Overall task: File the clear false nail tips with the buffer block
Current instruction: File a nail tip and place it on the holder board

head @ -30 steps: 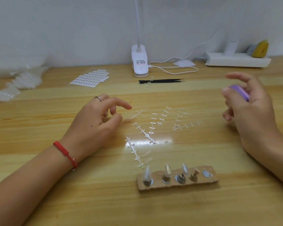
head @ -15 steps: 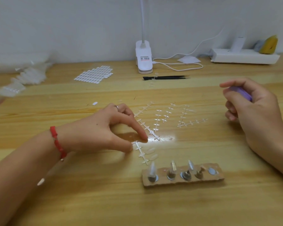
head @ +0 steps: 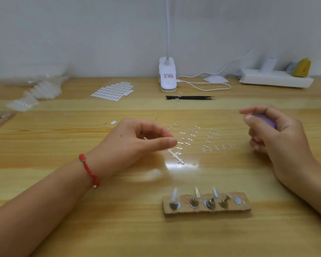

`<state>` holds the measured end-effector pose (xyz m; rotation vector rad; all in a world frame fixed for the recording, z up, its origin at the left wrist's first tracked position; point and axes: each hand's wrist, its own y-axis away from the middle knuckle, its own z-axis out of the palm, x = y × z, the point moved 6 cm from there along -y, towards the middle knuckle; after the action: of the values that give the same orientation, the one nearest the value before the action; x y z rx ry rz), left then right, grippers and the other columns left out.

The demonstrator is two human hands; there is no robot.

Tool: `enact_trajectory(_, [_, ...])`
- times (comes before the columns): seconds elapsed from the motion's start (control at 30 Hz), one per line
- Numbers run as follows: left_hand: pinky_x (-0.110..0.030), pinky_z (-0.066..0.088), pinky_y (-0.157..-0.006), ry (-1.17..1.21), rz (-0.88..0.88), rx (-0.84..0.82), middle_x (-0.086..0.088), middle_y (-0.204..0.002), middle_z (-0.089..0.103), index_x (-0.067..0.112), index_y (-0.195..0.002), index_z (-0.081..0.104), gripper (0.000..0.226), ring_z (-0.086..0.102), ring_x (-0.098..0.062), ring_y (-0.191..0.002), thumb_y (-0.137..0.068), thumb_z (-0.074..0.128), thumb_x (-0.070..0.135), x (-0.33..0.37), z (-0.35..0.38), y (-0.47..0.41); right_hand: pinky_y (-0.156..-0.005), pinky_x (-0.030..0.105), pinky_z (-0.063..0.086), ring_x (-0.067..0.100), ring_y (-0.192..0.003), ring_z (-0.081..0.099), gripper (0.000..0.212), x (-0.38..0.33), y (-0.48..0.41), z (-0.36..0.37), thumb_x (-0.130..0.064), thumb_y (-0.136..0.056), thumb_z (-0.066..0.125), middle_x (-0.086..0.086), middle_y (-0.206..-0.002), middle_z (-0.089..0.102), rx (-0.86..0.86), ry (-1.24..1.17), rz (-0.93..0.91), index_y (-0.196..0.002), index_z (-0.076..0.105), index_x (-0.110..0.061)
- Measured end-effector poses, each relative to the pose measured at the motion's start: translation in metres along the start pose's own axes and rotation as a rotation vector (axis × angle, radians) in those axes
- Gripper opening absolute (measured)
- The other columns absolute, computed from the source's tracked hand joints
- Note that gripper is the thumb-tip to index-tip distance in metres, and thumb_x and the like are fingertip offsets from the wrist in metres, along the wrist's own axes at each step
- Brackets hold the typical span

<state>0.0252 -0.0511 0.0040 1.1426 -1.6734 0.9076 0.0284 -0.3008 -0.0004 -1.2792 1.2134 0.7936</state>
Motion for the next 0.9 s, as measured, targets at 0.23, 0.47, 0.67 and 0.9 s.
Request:
enact_trajectory(0.23, [-0.005, 0.042, -0.054, 0.312, -0.015, -0.009, 0.011, -0.061, 0.067, 0.023, -0.067, 0.074, 0.01, 0.06, 0.005, -0.056, -0.06, 0.076, 0.029, 0.012, 0.029, 0.01, -0.051, 0.006, 0.04, -0.005, -0.053, 0.056, 0.037, -0.03, 0.034, 0.043, -0.048, -0.058, 0.071, -0.021, -0.064, 0.063, -0.267, -0.04, 0.011, -0.083, 0.076, -0.021])
enact_trajectory(0.47, [-0.013, 0.046, -0.063, 0.214, 0.036, -0.036, 0.009, -0.073, 0.069, 0.026, -0.077, 0.073, 0.023, 0.061, -0.002, -0.068, -0.064, 0.083, 0.041, 0.015, 0.037, 0.012, -0.046, 0.013, 0.036, 0.002, -0.047, 0.043, 0.029, -0.028, 0.035, 0.047, -0.046, -0.06, 0.073, -0.016, -0.07, 0.061, -0.262, -0.092, 0.037, -0.072, 0.076, -0.02])
enact_trajectory(0.67, [-0.021, 0.044, -0.061, 0.055, 0.188, 0.116, 0.009, -0.074, 0.067, 0.031, -0.08, 0.075, 0.015, 0.056, -0.02, -0.072, -0.071, 0.076, 0.043, 0.029, 0.025, 0.01, -0.066, 0.005, 0.043, -0.001, -0.07, 0.064, 0.018, -0.033, 0.037, 0.053, -0.042, -0.06, 0.074, -0.01, -0.074, 0.067, -0.327, 0.0, -0.084, -0.066, 0.077, -0.026])
enact_trajectory(0.9, [-0.028, 0.041, -0.06, 0.05, 0.18, 0.12, 0.006, -0.071, 0.063, 0.028, -0.072, 0.074, 0.006, 0.051, -0.022, -0.071, -0.071, 0.075, 0.033, 0.031, 0.025, 0.009, -0.056, 0.004, 0.04, -0.004, -0.057, 0.058, 0.021, -0.033, 0.034, 0.046, -0.037, -0.06, 0.074, -0.009, -0.073, 0.066, -0.245, -0.037, -0.05, -0.072, 0.076, -0.019])
